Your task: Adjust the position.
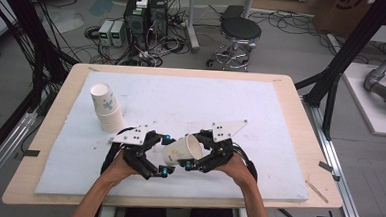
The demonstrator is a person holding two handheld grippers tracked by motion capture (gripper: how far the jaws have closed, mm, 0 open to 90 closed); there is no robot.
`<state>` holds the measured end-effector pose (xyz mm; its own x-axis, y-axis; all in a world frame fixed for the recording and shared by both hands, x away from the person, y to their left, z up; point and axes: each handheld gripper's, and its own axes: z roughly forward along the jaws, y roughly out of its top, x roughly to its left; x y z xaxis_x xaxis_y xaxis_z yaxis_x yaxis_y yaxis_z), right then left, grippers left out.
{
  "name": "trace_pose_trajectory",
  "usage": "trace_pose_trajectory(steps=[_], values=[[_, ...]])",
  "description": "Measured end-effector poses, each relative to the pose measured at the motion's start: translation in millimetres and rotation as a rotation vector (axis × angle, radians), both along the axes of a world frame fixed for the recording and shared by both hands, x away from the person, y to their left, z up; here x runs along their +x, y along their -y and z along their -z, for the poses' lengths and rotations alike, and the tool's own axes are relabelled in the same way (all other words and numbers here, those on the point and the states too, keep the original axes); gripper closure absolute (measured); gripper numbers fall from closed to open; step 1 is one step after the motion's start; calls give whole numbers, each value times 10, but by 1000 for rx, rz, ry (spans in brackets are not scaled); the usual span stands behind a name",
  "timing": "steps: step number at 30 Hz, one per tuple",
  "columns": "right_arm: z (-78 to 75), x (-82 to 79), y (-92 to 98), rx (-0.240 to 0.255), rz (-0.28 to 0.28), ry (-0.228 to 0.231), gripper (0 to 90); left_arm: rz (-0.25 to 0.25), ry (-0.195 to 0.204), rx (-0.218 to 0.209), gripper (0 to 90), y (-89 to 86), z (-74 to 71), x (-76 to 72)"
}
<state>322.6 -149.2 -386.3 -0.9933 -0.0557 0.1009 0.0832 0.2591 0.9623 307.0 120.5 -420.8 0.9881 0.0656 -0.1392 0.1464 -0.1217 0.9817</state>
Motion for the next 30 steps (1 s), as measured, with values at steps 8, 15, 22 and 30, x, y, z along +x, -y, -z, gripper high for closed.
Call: trace_pose_trajectory(steps=[8,15,22,30], values=[[-14,12,51,-11,22,-10,337,-33,-23,66,17,-101,-35,-9],[-133,50,96,-70,74,5,344,-165,-57,171,17,-325,-23,-62],[-281,166,70,-263,224,-23,344,-356,-62,219,18,-619,75,-116],[-385,338,-84,-510,379,-27,345,-527,-49,233,18,-847,251,-172]])
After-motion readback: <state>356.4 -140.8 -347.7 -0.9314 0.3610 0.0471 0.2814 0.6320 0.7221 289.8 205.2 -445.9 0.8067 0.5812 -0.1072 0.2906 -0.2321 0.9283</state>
